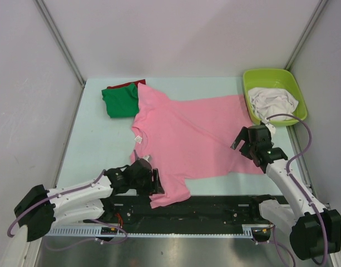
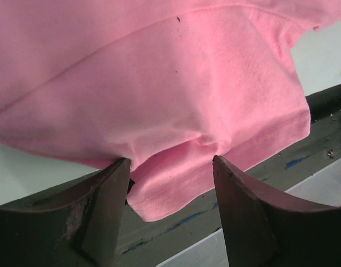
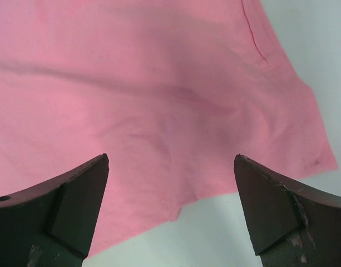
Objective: Fold and stack the t-shirts
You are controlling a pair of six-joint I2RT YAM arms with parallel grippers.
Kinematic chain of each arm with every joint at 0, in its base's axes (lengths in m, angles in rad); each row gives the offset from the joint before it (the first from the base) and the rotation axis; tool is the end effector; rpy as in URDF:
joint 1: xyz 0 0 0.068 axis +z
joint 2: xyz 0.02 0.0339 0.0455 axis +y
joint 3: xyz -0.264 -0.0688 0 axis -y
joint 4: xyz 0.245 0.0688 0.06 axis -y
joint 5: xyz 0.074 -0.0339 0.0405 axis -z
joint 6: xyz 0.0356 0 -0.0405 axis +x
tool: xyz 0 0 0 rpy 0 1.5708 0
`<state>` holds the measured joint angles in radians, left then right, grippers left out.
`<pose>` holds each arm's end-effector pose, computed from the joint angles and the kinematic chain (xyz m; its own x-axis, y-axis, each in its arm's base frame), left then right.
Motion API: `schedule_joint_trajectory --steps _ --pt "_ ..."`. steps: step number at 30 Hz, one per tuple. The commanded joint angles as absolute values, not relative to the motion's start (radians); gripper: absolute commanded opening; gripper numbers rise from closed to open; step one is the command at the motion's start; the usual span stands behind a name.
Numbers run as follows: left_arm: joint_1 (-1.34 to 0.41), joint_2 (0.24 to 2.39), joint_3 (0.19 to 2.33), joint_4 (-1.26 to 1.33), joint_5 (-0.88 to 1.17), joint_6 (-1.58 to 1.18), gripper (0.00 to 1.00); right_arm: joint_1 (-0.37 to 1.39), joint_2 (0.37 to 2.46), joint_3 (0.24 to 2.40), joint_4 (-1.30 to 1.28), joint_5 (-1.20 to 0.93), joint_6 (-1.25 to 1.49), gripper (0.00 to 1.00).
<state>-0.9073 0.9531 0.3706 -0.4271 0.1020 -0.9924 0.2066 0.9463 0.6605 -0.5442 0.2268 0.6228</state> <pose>0.0975 -0.1306 0.1514 -0.9693 -0.1126 -0.2188 0.0101 0.8701 -0.4928 0.1886 0.0313 0.2360 -0.6166 0.4515 -0.6450 0.3796 0.8882 0.2589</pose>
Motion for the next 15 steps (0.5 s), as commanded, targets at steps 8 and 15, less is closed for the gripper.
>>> schedule_joint_trajectory --steps 8,15 --pt "-1.051 0.887 0.416 -0.639 -0.129 -1.160 0.68 0.213 1.031 0.641 -0.434 0.215 0.581 1.00" --pt "-1.066 0.810 0.396 -0.749 -0.164 -1.192 0.66 0.232 1.035 0.627 -0.426 0.216 0.597 1.00"
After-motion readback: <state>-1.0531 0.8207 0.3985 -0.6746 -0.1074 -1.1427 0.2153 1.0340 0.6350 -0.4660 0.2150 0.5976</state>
